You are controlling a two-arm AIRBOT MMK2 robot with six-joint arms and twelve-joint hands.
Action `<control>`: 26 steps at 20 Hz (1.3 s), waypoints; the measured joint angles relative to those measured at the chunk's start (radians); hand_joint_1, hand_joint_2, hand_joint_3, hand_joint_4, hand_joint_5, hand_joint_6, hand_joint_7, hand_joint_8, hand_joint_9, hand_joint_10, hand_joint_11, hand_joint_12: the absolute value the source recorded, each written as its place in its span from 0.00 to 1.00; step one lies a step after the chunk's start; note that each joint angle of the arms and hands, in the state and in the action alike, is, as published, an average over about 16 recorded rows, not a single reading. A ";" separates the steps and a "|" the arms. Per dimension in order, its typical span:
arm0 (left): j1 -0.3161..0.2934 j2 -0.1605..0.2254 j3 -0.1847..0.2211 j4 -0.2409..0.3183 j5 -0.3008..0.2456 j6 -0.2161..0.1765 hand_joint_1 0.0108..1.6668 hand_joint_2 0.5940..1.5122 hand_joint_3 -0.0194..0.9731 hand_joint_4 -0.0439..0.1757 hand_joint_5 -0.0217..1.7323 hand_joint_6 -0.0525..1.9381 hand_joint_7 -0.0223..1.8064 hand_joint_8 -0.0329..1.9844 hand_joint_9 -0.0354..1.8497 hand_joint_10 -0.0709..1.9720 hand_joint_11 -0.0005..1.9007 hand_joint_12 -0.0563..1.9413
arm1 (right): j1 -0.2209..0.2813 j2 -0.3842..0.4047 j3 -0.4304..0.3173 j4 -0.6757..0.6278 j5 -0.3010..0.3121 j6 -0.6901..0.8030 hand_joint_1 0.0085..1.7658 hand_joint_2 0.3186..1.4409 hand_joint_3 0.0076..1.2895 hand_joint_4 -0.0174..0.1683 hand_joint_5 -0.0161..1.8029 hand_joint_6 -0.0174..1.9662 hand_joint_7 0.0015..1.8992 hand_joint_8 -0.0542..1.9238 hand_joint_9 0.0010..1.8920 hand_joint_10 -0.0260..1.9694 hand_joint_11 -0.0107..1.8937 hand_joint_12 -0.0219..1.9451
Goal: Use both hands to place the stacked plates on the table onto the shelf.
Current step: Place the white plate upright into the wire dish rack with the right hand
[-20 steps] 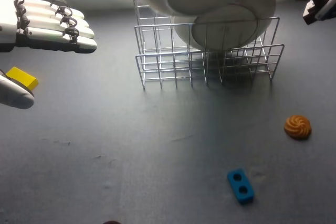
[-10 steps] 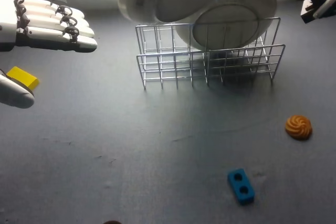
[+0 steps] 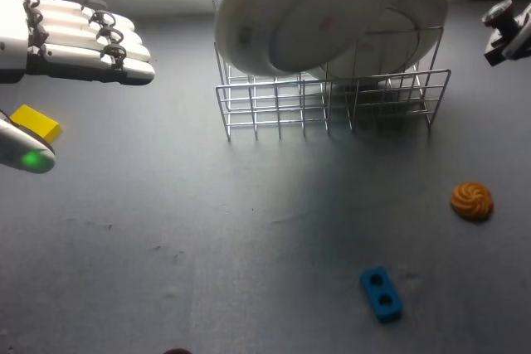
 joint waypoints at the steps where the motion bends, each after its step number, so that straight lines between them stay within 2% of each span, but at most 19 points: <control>1: 0.000 0.000 0.000 0.000 0.000 0.000 0.00 0.65 0.03 0.19 0.02 0.03 0.02 0.02 0.03 0.04 0.01 0.03 | -0.003 -0.001 0.000 0.004 -0.010 0.002 0.77 0.68 0.00 0.05 0.42 0.53 0.50 0.54 0.44 0.71 0.28 0.75; 15: 0.000 0.001 -0.008 0.007 0.000 0.000 0.00 0.65 0.03 0.18 0.02 0.03 0.02 0.02 0.03 0.04 0.01 0.03 | -0.055 -0.043 0.032 0.111 -0.119 0.012 0.77 0.70 0.00 0.05 0.41 0.54 0.49 0.54 0.44 0.72 0.27 0.75; 26: 0.000 0.001 -0.012 0.010 0.000 0.000 0.00 0.65 0.03 0.18 0.02 0.03 0.02 0.02 0.03 0.04 0.01 0.03 | -0.101 -0.120 0.118 0.150 -0.139 -0.002 0.77 0.70 0.00 0.05 0.41 0.54 0.49 0.54 0.43 0.73 0.25 0.79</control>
